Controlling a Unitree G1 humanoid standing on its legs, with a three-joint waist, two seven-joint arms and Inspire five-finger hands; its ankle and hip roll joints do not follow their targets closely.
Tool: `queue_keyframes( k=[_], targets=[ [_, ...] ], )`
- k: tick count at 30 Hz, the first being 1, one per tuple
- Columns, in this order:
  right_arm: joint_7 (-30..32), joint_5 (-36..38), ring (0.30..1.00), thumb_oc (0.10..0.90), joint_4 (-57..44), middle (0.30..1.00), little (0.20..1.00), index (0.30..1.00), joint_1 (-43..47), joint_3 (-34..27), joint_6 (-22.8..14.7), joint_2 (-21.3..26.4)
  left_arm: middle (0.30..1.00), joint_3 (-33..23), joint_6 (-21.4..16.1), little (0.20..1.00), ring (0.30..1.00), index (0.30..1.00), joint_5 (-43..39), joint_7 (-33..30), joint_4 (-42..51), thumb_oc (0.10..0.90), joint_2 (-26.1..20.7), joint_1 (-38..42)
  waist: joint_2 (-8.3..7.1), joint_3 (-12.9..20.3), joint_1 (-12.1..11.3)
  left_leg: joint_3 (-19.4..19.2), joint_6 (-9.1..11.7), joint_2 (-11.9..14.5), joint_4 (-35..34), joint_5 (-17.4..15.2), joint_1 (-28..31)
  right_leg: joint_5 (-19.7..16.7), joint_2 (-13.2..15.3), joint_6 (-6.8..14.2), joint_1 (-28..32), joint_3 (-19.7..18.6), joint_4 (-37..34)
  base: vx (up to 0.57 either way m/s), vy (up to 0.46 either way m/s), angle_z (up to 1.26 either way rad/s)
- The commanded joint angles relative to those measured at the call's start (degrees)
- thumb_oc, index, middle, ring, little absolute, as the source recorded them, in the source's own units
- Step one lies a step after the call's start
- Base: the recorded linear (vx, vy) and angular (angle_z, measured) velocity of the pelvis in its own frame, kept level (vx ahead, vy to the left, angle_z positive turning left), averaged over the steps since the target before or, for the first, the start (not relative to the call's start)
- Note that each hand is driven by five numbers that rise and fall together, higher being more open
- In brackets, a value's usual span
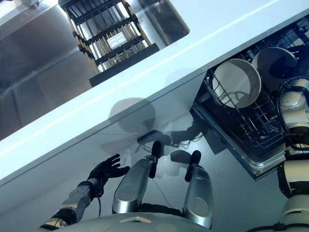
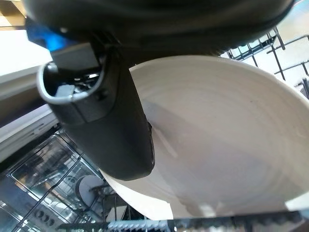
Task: Pick up plates and place into dishwasher.
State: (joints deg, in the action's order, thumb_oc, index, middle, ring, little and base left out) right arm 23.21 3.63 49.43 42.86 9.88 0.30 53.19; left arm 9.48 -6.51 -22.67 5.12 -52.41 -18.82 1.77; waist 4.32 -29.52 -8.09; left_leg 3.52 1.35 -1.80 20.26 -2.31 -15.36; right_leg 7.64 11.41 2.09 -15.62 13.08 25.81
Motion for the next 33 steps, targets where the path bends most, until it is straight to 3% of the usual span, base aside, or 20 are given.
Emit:
queue_keyframes(
  k=[1, 7, 15, 16, 17, 25, 33],
  targets=[
    [-0.3, 4.2, 0.3, 0.1, -2.4, 0.3, 0.2, 0.3, 4.5, 0.2, -4.2, 5.6, 0.9, 1.4, -2.1, 0.9, 0.9, 0.9, -1.9, -1.0, 3.8, 0.8, -3.4, -4.8, -0.61, 3.0, -0.6, -1.9, -2.6, -1.6, 9.7, -6.9, -4.8, 5.1, -1.6, -4.2, 0.1, 2.2, 9.9, -0.06, 0.025, 0.09],
    [-6.9, 8.7, 0.3, 0.1, 0.4, 0.3, 0.2, 0.3, 5.5, 0.6, -4.1, 3.8, 0.9, 2.0, -3.8, 0.9, 0.9, 0.9, -1.5, -0.4, 4.4, 0.8, -2.6, -5.5, -0.51, 2.6, -0.8, -2.2, -3.4, -1.5, 14.8, -9.2, -6.5, 7.3, -1.5, -5.5, -1.4, 1.6, 14.8, -0.01, 0.009, 0.01],
    [-16.3, 13.2, 0.3, 0.1, 1.4, 0.3, 0.2, 0.3, 3.9, -0.3, -3.4, 1.4, 0.9, 2.2, -4.2, 0.9, 0.9, 0.9, 1.1, 0.6, 4.3, 0.8, -2.5, -5.3, -1.56, 3.3, -0.3, -2.5, -3.8, -0.5, 18.2, -11.1, -6.0, 7.8, -1.6, -5.7, -0.7, 0.5, 17.0, 0.03, -0.008, -0.05],
    [-16.8, 12.9, 0.74, 0.613, 2.2, 0.74, 0.713, 0.74, 4.0, -0.4, -3.6, 1.4, 0.9, 2.4, -4.2, 0.9, 0.9, 0.9, 1.6, 0.6, 4.1, 0.8, -2.6, -5.2, -1.7, 3.5, -0.2, -2.6, -3.9, -0.3, 18.4, -11.4, -5.5, 7.8, -1.7, -5.7, -0.3, 0.3, 16.9, 0.03, -0.004, -0.04],
    [-16.8, 12.9, 0.9, 0.8, 2.4, 0.9, 0.9, 0.9, 4.1, -0.4, -3.7, 1.4, 0.9, 2.4, -4.3, 0.9, 0.9, 0.9, 1.7, 0.6, 4.0, 0.8, -2.6, -5.2, -1.73, 3.6, -0.2, -2.6, -3.9, -0.2, 18.4, -11.4, -5.4, 7.8, -1.7, -5.6, -0.2, 0.2, 16.9, 0.03, -0.006, -0.04],
    [-17.9, 20.6, 0.9, 0.8, 1.4, 0.9, 0.9, 0.9, 2.6, -3.9, -5.2, 1.5, 0.9, 2.4, -4.5, 0.9, 0.9, 0.9, 1.5, 0.1, 2.8, 0.8, -2.4, -6.0, -2.55, 4.9, 1.1, -2.6, -3.8, 0.6, 18.4, -11.0, -3.1, 7.4, -2.6, -5.6, 2.6, -0.9, 15.3, 0.04, 0.006, -0.06],
    [-19.8, 22.8, 0.9, 0.8, -0.9, 0.9, 0.9, 0.9, 0.4, -6.6, -5.9, 1.6, 0.9, 2.1, -4.1, 0.9, 0.9, 0.9, 1.7, -0.2, 2.5, 0.8, -2.0, -6.9, -3.17, 5.8, 1.8, -3.4, -4.0, 0.9, 19.3, -11.7, -2.0, 7.3, -2.9, -5.7, 3.9, -1.6, 14.7, 0.01, 0.008, -0.03]
  ],
)
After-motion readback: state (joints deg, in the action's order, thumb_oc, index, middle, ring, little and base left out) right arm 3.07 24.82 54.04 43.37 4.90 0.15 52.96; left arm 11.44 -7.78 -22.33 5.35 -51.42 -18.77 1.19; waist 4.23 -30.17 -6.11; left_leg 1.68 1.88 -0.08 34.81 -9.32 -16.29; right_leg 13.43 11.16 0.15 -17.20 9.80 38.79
